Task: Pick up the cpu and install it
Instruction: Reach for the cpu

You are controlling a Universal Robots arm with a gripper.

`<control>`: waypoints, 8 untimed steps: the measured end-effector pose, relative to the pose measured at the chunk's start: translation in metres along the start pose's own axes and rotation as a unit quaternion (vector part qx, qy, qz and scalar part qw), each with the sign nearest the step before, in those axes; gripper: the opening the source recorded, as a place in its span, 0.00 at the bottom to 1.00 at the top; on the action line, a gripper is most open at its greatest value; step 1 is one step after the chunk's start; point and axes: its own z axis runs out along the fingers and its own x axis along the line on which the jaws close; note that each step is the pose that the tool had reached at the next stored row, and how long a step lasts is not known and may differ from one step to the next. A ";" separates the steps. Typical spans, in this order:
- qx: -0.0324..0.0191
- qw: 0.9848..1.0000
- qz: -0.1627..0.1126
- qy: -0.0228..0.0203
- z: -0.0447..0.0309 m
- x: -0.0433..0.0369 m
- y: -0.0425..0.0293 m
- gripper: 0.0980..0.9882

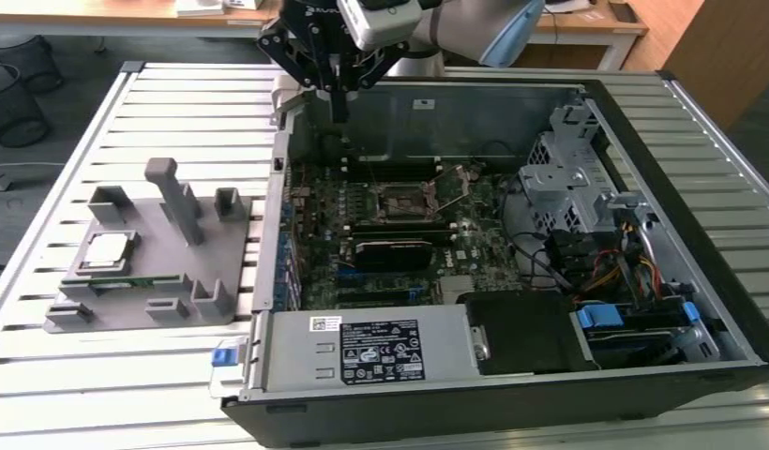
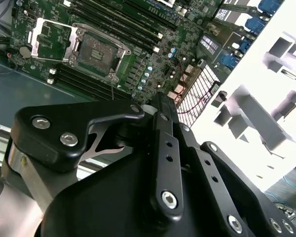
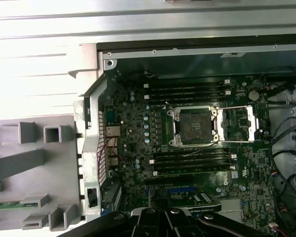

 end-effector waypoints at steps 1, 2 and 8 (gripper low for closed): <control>0.000 1.000 0.000 0.000 0.0000 0.0003 0.0000 0.01; 0.000 1.000 0.000 0.000 0.0000 0.0007 -0.0001 0.01; 0.000 1.000 0.000 0.000 -0.0001 0.0032 -0.0002 0.01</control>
